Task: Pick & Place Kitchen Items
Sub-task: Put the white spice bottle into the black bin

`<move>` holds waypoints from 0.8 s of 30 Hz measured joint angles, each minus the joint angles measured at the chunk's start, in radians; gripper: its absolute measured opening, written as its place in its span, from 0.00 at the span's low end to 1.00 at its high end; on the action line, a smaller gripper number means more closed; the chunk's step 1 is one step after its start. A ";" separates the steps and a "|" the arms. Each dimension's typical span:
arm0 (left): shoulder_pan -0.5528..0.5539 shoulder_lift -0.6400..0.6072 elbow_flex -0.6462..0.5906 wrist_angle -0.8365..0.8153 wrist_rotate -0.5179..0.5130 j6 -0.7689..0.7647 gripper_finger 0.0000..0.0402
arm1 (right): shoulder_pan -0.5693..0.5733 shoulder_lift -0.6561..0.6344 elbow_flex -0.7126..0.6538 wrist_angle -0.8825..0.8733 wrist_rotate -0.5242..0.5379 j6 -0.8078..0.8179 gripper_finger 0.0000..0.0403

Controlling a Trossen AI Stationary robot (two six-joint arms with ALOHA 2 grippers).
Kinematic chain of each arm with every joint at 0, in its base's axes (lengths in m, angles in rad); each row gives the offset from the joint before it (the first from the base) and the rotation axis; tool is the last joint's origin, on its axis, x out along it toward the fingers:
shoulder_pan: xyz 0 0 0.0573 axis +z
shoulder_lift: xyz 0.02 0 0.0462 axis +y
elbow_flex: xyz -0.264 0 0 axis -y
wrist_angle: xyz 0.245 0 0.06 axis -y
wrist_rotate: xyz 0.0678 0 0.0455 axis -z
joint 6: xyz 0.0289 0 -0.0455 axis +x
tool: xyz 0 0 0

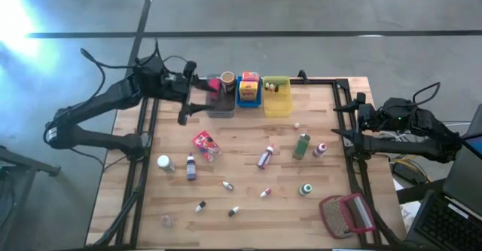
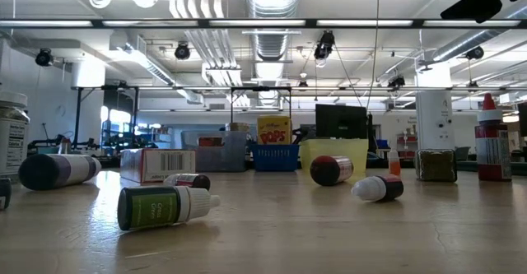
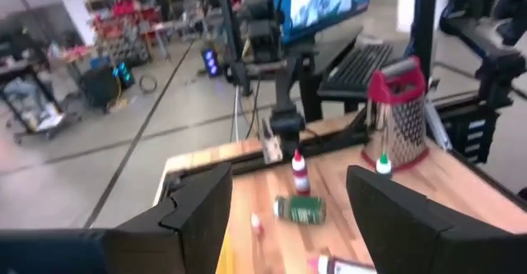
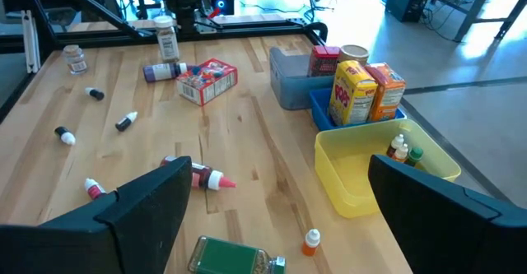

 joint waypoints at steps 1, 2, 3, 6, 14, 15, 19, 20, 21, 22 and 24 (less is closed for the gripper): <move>-0.018 -0.005 0.000 -0.029 -0.032 0.001 0.61 | 0.000 0.000 0.000 0.000 0.000 0.000 0.90; -0.039 -0.009 0.000 -0.056 -0.066 0.007 0.61 | 0.000 0.000 0.000 0.000 0.000 0.000 0.90; -0.060 -0.011 0.001 -0.085 -0.107 0.014 0.61 | 0.000 0.000 0.000 0.000 0.000 0.000 0.90; -0.140 -0.016 0.001 -0.162 -0.241 0.025 0.61 | 0.000 0.000 0.000 0.000 0.000 0.000 0.90; -0.400 -0.015 0.000 -0.358 -0.662 -0.060 0.59 | 0.000 0.000 0.000 0.000 0.000 0.000 0.90; -0.431 -0.015 0.000 -0.383 -0.705 -0.084 0.59 | 0.000 0.000 0.000 0.000 0.000 0.000 0.90; -0.544 -0.015 0.003 -0.497 -0.816 -0.184 0.59 | 0.000 0.000 0.000 0.000 0.000 0.000 0.90; -0.570 -0.015 0.006 -0.528 -0.835 -0.218 0.59 | 0.000 0.000 0.000 0.000 0.000 0.000 0.90; -0.593 -0.015 0.009 -0.563 -0.854 -0.255 0.59 | 0.000 0.000 0.000 0.000 0.000 0.000 0.90; -0.615 -0.015 0.015 -0.600 -0.869 -0.296 0.59 | 0.000 0.000 0.000 0.000 0.000 0.000 0.90; -0.649 -0.015 0.030 -0.678 -0.894 -0.389 0.59 | 0.000 0.000 0.000 0.000 0.000 0.000 0.90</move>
